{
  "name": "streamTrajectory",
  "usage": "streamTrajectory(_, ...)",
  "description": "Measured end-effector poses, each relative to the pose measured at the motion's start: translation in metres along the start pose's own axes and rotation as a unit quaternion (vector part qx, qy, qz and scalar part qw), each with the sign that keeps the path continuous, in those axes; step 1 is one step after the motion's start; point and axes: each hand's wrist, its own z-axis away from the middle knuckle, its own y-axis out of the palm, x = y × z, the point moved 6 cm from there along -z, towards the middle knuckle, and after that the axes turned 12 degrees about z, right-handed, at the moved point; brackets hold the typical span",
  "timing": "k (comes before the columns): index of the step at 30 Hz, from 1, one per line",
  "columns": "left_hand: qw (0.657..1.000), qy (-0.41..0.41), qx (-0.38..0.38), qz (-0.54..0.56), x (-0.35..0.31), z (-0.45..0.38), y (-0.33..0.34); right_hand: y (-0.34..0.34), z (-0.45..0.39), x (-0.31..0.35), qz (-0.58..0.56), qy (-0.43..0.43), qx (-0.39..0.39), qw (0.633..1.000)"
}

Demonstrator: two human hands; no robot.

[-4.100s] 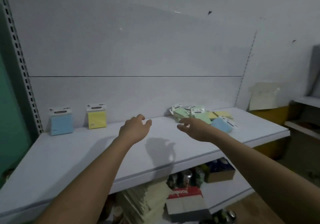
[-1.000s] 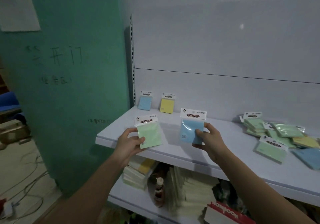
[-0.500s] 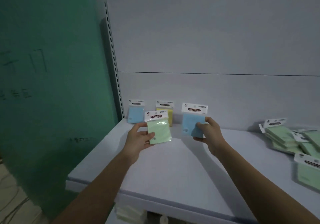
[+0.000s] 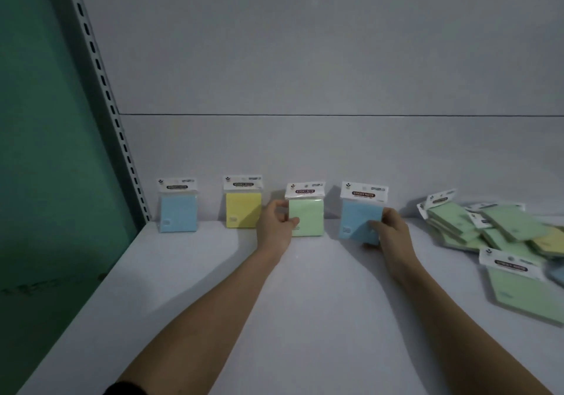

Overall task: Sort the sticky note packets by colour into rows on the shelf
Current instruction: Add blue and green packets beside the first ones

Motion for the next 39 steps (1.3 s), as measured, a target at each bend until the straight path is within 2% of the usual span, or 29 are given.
streamTrajectory(12,0.988,0.041,-0.052,-0.139,0.0,-0.021,0.022,0.001,-0.011,-0.006,-0.046,0.013,0.043,0.998)
streamTrajectory(19,0.983,0.024,-0.08,-0.164,0.005,-0.016,0.015,-0.001,-0.011,-0.008,-0.069,0.025,0.046,0.996)
streamTrajectory(24,0.982,0.049,-0.049,-0.176,-0.013,-0.002,-0.003,-0.003,-0.005,-0.001,-0.071,0.011,0.052,0.996)
streamTrajectory(28,0.976,0.092,0.019,-0.195,-0.032,0.018,-0.038,0.004,0.001,0.015,-0.12,-0.006,0.055,0.991)
streamTrajectory(31,0.95,0.105,0.065,-0.287,-0.035,0.033,-0.091,0.03,0.012,0.035,-0.098,-0.038,0.083,0.991)
streamTrajectory(35,0.903,0.071,0.083,-0.416,-0.031,0.052,-0.18,0.105,0.038,0.056,-0.081,-0.04,0.113,0.989)
streamTrajectory(39,0.829,0.048,0.127,-0.542,-0.017,0.074,-0.24,0.202,0.066,0.058,-0.074,-0.008,0.14,0.987)
